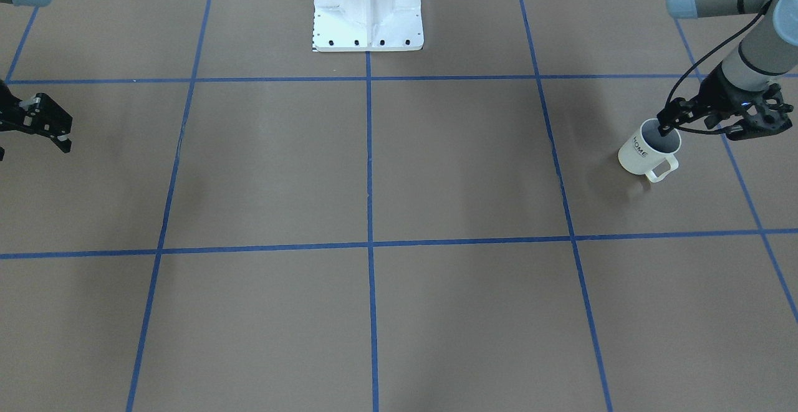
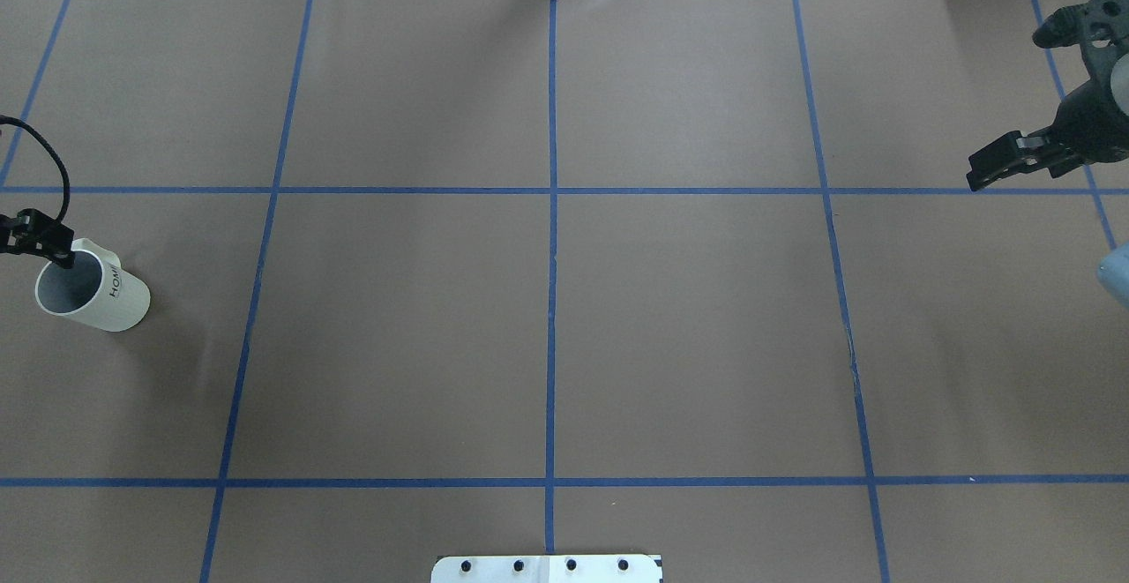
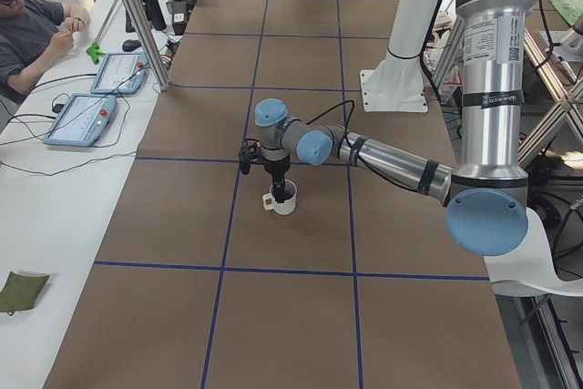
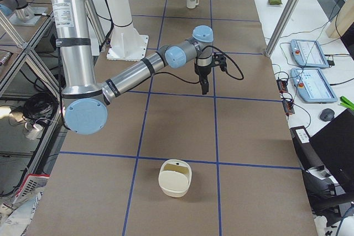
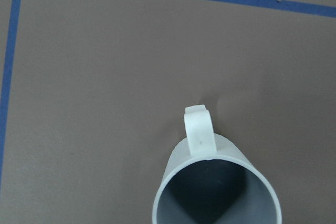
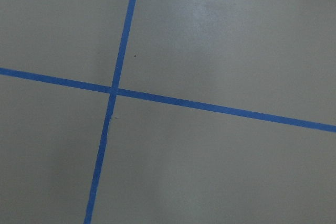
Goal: Left arm hands cup to right arm to dump lemon
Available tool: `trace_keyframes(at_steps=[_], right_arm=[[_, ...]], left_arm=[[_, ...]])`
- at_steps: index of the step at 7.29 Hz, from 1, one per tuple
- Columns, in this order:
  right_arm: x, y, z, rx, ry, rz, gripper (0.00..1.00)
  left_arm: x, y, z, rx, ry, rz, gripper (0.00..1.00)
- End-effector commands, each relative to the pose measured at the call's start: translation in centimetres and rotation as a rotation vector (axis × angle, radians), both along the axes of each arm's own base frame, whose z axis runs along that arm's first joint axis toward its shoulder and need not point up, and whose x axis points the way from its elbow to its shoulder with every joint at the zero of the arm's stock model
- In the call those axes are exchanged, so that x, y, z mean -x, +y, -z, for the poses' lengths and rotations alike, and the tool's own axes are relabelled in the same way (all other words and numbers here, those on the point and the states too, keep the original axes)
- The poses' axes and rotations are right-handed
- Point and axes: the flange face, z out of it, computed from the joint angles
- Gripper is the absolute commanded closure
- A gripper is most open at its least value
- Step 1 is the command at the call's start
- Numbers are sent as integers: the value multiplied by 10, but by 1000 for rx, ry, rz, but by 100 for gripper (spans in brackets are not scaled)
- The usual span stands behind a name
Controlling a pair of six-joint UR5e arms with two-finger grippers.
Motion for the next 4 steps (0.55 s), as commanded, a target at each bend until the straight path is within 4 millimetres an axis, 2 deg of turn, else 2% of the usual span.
trace_keyframes(at_steps=[1, 2, 3, 4], right_arm=[[-18, -5, -19, 5, 21, 2, 0], [-36, -18, -45, 18, 0, 48, 0], [-65, -35, -81, 30, -34, 91, 0], [-91, -43, -109, 20, -19, 111, 0]], left_arm=[[48, -46, 27, -117, -15, -52, 0], [86, -71, 19, -196, -28, -104, 0], [138, -81, -14, -251, -9, -176, 0], [181, -80, -52, -243, 51, -177, 0]])
